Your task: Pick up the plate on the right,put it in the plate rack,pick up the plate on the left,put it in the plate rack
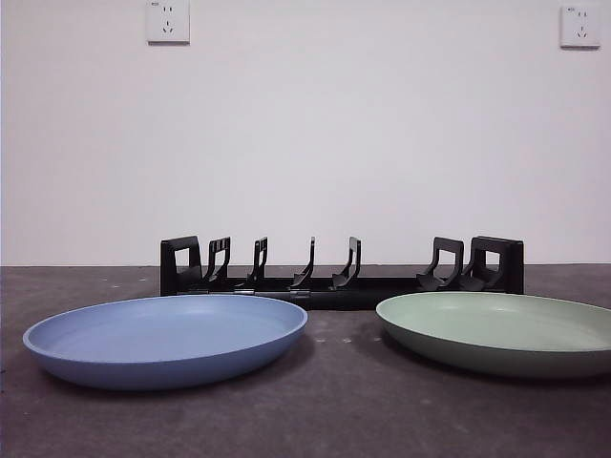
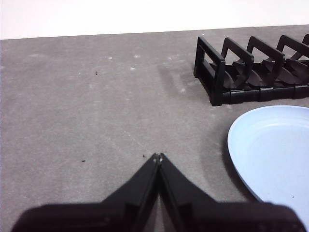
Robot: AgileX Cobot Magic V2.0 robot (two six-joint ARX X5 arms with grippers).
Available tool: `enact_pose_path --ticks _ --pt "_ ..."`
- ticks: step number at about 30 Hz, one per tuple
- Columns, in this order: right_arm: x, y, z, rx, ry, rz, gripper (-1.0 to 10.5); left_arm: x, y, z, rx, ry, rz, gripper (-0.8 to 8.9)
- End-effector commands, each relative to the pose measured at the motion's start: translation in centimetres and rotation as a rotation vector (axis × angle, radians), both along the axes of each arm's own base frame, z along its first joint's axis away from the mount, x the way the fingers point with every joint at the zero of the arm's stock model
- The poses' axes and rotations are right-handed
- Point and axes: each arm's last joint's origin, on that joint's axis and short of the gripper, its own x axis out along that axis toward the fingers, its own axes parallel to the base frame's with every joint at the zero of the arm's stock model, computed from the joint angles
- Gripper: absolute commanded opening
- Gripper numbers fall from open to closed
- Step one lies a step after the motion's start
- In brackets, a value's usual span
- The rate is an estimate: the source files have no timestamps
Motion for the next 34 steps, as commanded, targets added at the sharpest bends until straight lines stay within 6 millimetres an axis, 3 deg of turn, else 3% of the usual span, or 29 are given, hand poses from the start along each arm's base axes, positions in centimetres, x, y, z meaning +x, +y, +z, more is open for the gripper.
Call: enact_pose_path --ticks 1,7,11,20,34 --pt "0.1 0.0 0.1 0.079 -0.031 0.001 0.0 0.0 0.0 -0.2 -0.057 0.004 0.013 -0.04" --pt "0.0 0.0 1.6 0.286 -0.096 -0.031 -0.1 0.1 0.0 0.8 -0.142 -0.040 0.023 -0.06" --pt "-0.4 0.0 3.4 0.349 -0.114 -0.035 -0.1 -0.1 -0.2 2.5 -0.169 -0.075 -0.031 -0.06" --pt "-0.7 0.1 9.3 0.342 -0.047 0.004 -0.1 -0.5 -0.3 8.4 -0.208 -0.079 -0.072 -0.06" --pt "-1.7 0.2 19.6 0.095 0.206 0.071 -0.1 -0.7 -0.9 17.4 -0.181 0.054 -0.292 -0.06"
